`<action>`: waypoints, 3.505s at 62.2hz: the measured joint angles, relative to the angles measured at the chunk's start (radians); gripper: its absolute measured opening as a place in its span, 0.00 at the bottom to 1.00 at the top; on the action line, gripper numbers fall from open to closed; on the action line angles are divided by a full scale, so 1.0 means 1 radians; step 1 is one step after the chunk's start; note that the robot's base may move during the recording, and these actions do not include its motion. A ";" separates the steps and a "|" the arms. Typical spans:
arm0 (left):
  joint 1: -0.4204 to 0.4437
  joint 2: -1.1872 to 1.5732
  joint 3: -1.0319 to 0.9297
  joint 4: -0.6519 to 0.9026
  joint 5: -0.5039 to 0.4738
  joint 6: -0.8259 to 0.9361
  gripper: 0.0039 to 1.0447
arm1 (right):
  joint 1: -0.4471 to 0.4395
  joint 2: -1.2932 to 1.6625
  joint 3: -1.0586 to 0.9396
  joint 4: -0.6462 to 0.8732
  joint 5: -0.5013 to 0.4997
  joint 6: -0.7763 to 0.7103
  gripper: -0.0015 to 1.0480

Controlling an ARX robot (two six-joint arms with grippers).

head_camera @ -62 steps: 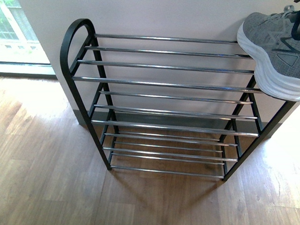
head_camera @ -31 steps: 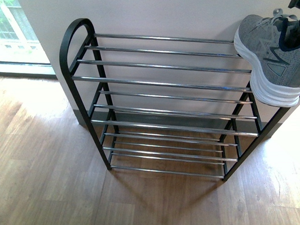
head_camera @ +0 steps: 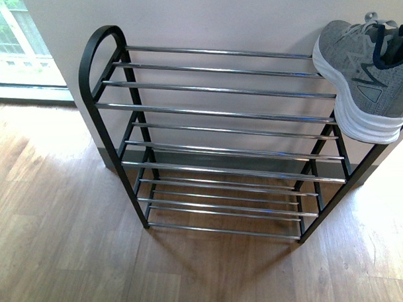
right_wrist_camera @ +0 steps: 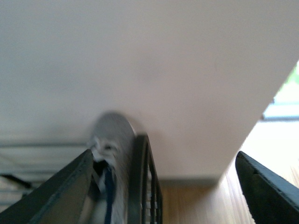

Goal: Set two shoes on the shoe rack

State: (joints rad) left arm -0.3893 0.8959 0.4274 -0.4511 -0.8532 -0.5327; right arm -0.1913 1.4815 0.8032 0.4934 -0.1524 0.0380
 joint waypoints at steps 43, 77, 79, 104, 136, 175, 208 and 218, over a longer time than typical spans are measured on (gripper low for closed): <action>0.000 0.000 0.000 0.000 0.000 0.000 0.01 | 0.120 -0.385 -0.591 0.383 0.089 -0.035 0.01; 0.000 0.000 0.000 0.000 0.000 0.000 0.01 | 0.188 -0.686 -0.779 0.266 0.151 -0.035 0.01; 0.000 0.000 0.000 0.000 0.000 0.000 0.01 | 0.188 -0.703 -0.782 0.246 0.150 -0.035 0.01; 0.000 0.000 0.000 0.000 0.000 0.000 0.01 | 0.188 -0.981 -0.784 0.000 0.152 -0.035 0.01; 0.000 0.000 0.000 0.000 0.000 0.000 0.01 | 0.188 -1.203 -0.784 -0.214 0.152 -0.035 0.01; 0.000 0.000 0.000 0.000 0.000 0.000 0.01 | 0.189 -1.472 -0.784 -0.490 0.153 -0.035 0.01; 0.001 0.000 0.000 0.000 -0.008 0.000 0.01 | 0.189 -1.476 -0.784 -0.490 0.149 -0.035 0.73; -0.016 -0.003 -0.042 0.153 -0.079 0.029 0.01 | 0.190 -1.476 -0.784 -0.490 0.156 -0.035 0.92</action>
State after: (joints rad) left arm -0.4053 0.8928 0.3851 -0.2985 -0.9318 -0.5034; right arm -0.0017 0.0051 0.0193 0.0032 0.0032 0.0029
